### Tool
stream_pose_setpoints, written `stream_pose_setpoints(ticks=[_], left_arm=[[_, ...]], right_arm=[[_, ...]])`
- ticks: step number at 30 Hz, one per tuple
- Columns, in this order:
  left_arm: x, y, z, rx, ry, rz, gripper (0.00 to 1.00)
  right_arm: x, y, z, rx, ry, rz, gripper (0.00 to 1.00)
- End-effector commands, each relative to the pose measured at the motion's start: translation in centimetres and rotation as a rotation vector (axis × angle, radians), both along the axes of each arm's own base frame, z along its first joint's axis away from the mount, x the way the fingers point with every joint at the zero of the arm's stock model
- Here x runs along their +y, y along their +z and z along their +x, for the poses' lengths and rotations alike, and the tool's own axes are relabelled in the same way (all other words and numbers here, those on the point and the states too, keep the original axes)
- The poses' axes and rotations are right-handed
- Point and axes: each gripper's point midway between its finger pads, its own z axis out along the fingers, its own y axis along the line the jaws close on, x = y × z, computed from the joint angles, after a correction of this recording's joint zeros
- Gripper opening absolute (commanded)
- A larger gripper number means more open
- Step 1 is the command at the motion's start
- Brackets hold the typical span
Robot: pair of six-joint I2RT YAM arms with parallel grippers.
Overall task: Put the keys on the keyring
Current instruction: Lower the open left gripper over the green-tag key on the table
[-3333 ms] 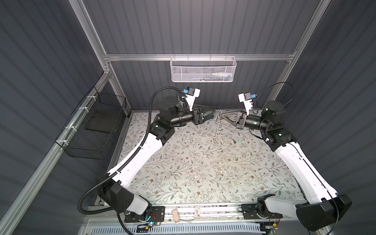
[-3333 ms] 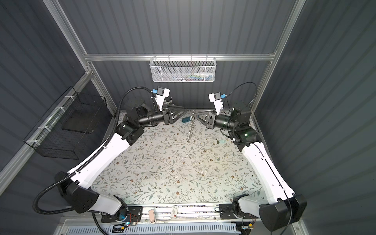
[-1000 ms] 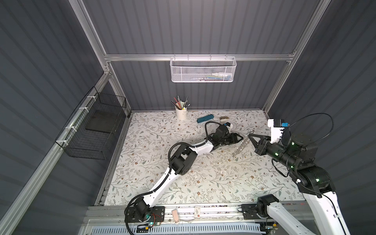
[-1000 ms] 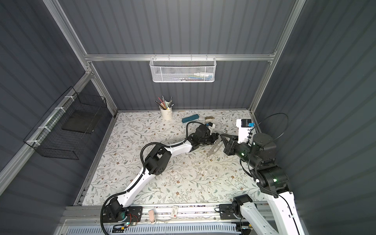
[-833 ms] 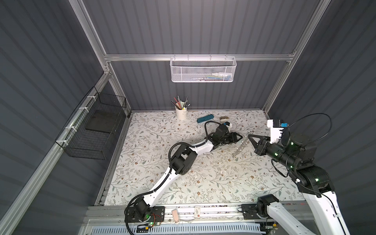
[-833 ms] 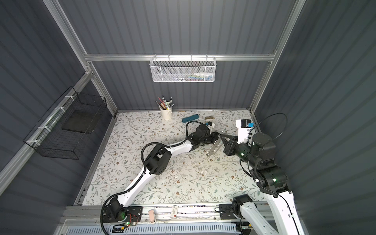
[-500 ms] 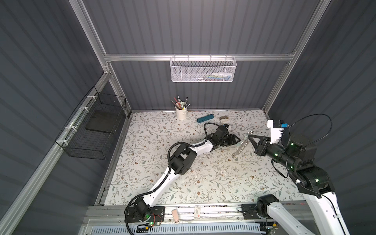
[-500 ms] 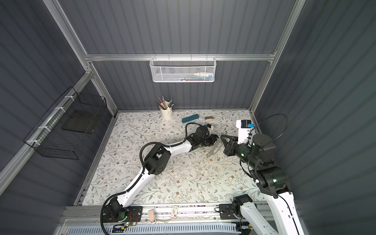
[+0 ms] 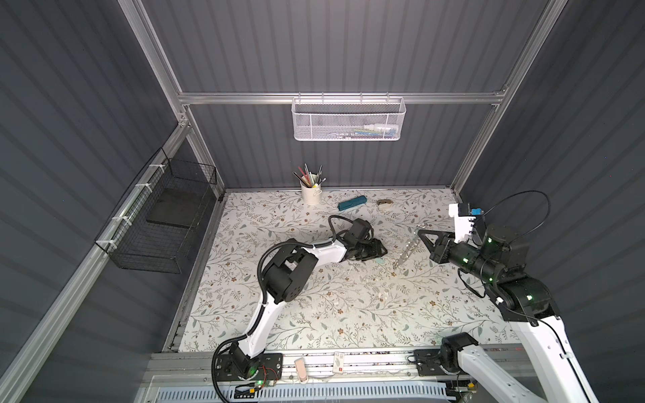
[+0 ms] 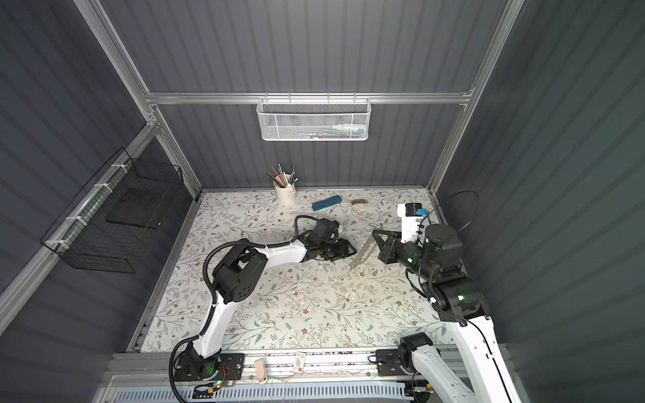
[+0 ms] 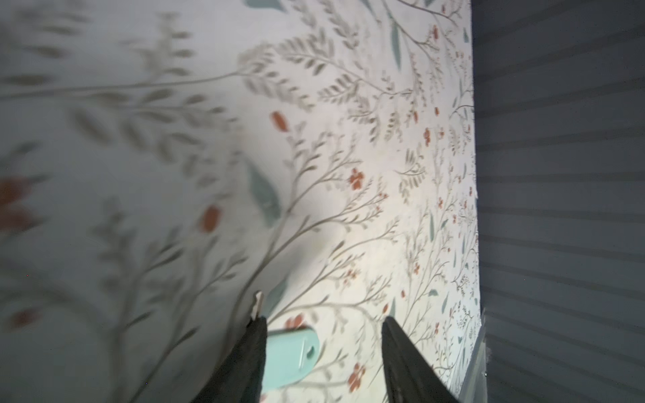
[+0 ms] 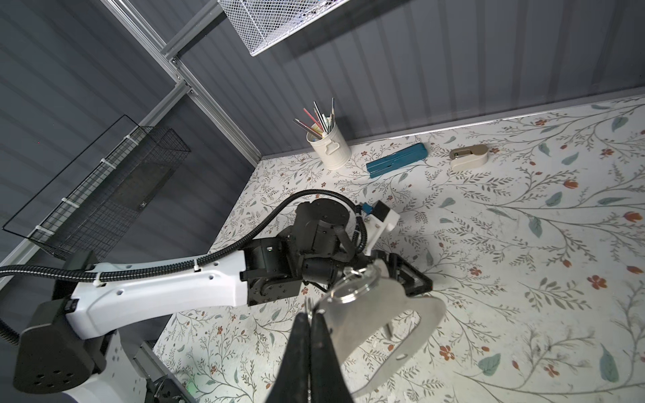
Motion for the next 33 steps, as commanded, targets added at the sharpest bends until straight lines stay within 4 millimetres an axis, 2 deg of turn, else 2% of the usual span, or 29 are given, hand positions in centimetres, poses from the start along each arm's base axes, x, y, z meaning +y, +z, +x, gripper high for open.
stream_pose_setpoints(ticks=[1,7,10,13,18,21,24,28,31,33], left_arm=[[6.1,-2.3,-1.3,0.039,0.05,0.16,0.54],[13.7,-2.5,-4.0,0.058,0.122,0.286,0.54],[16.6,-2.3,-5.9,0.06,0.149,0.342,0.54],[18.9,-0.9,-7.5,0.043,0.174,0.372,0.54],[21.3,3.8,-8.1,-0.047,0.239,0.389,0.56],[22.8,5.6,-8.1,-0.093,0.276,0.426,0.56],[23.3,5.8,-8.3,-0.109,0.263,0.45,0.54],[22.9,4.9,-8.3,-0.068,0.207,0.503,0.48],[23.0,3.7,-7.8,-0.027,0.183,0.567,0.36],[22.8,3.4,-7.3,-0.029,0.157,0.584,0.33]], right_arm=[[0.9,1.3,0.9,-0.048,0.039,0.043,0.03],[2.2,1.9,2.9,-0.056,0.082,0.08,0.03],[2.6,2.1,3.7,-0.062,0.098,0.089,0.03],[3.1,2.1,4.4,-0.062,0.116,0.096,0.03],[3.8,1.8,5.1,-0.061,0.141,0.106,0.03],[4.2,1.4,5.4,-0.056,0.157,0.114,0.04],[4.7,1.3,5.5,-0.056,0.171,0.123,0.04],[5.0,1.5,5.4,-0.062,0.184,0.124,0.04],[5.0,1.5,5.2,-0.067,0.187,0.122,0.04],[5.1,1.5,5.0,-0.067,0.195,0.12,0.04]])
